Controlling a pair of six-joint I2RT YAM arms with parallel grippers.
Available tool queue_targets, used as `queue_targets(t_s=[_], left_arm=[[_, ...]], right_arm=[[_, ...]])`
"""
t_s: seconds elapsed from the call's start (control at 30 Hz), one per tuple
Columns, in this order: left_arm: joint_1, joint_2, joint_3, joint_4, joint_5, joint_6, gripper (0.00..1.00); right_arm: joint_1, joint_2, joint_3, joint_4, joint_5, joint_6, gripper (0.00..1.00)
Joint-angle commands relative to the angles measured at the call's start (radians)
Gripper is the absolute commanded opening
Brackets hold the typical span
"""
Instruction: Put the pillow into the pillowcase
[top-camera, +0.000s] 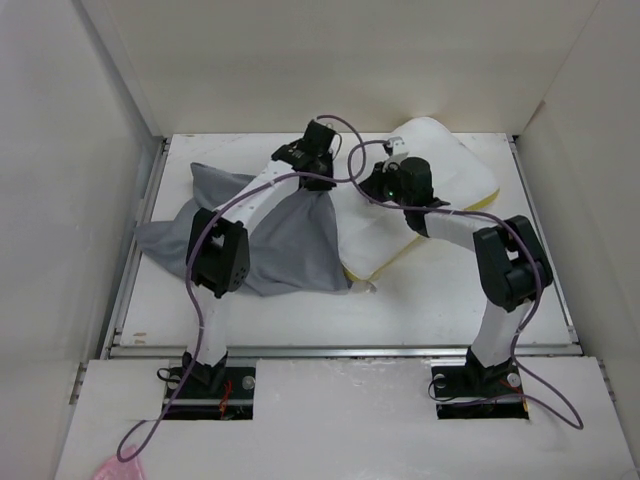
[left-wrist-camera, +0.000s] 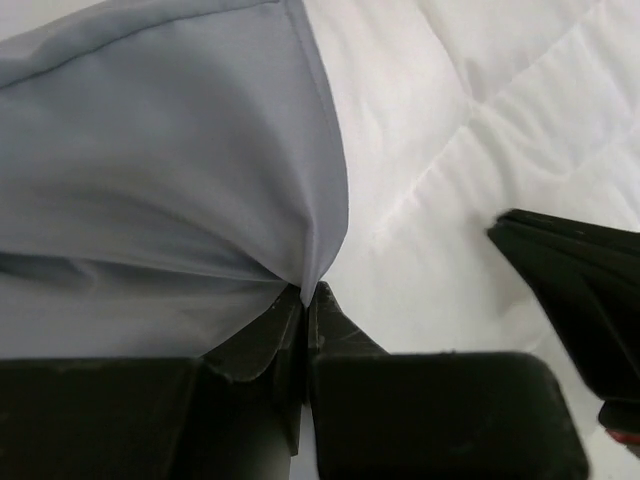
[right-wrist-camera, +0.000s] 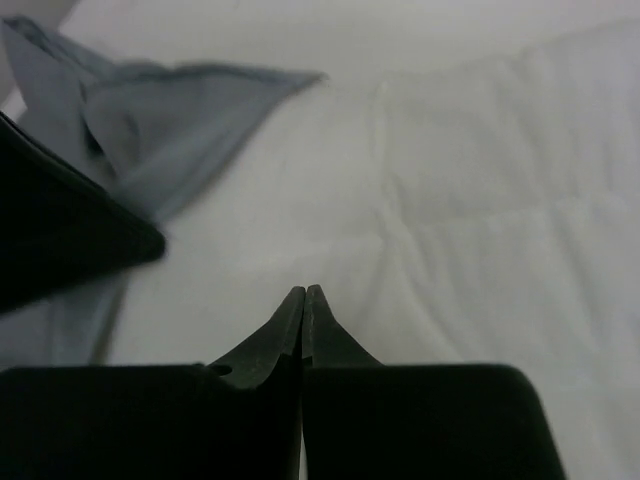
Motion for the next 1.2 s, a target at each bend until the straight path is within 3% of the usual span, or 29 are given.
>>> queue_targets(t_s=[0.0,0.1,0.17,0.27,0.33,0.37,0.4,0.43,0.47,0.53,0.57,0.6,0.63,0.73,0.8,1.03,1.13,1.17], left_arm=[[-0.08,0.034,0.164,0.053,0.161,0.069,0.0],[-0.103,0.062,0.226,0.053,0.259,0.087,0.0],[-0.114,0.048,0.215,0.069,0.29,0.087,0.0],[-0.125,-0.001,0.145,0.105,0.241,0.086,0.14],[-0.111,-0.013,0.136,0.105,0.172,0.068,0.51],[-0.111,-0.013,0.123,0.09,0.172,0.058,0.85],[-0.098,-0.013,0.114,0.08,0.147,0.049,1.0],[-0.097,-0.036,0.103,0.08,0.147,0.049,1.0],[-0.097,-0.048,0.059,0.08,0.123,0.037,1.0],[-0.097,-0.088,-0.005,0.089,0.092,0.028,1.0],[-0.106,-0.138,-0.045,0.103,0.075,0.028,1.0],[-0.107,-0.166,-0.123,0.117,0.057,0.016,1.0],[-0.123,-0.192,-0.157,0.117,0.031,0.015,1.0],[-0.16,-0.29,-0.298,0.117,0.02,-0.011,1.0],[-0.195,-0.341,-0.373,0.145,0.029,-0.037,1.0],[-0.321,-0.285,-0.476,0.177,0.054,-0.08,1.0],[-0.332,-0.208,-0.437,0.136,-0.037,-0.112,1.0],[-0.332,-0.191,-0.408,0.094,-0.069,-0.127,0.98]], right_arm=[[0.004,-0.077,-0.011,0.243,0.1,0.173,0.0],[0.004,-0.077,-0.034,0.307,0.139,0.227,0.0],[0.004,-0.056,0.013,0.217,0.217,0.242,0.0],[-0.028,-0.047,0.012,0.189,0.26,0.252,0.0],[-0.06,-0.093,0.0,0.152,0.229,0.252,0.02],[-0.095,-0.109,-0.014,0.129,0.203,0.252,0.12],[-0.111,-0.129,-0.014,0.056,0.194,0.232,0.24],[-0.125,-0.174,-0.014,0.016,0.194,0.2,0.38],[-0.135,-0.221,-0.014,-0.082,0.179,0.168,0.62],[-0.135,-0.269,-0.005,-0.211,0.201,0.1,0.78],[-0.135,-0.289,0.004,-0.283,0.214,0.038,0.91],[-0.145,-0.306,0.015,-0.355,0.261,0.011,0.96],[-0.145,-0.33,0.015,-0.482,0.284,0.0,0.99],[-0.145,-0.341,-0.012,-0.645,0.284,-0.057,0.99],[-0.145,-0.35,-0.049,-0.68,0.211,-0.096,0.99],[-0.145,-0.325,-0.161,-0.671,0.172,-0.104,0.99],[-0.145,-0.248,-0.141,-0.649,0.096,-0.104,0.99],[-0.145,-0.231,-0.141,-0.64,0.081,-0.095,0.93]])
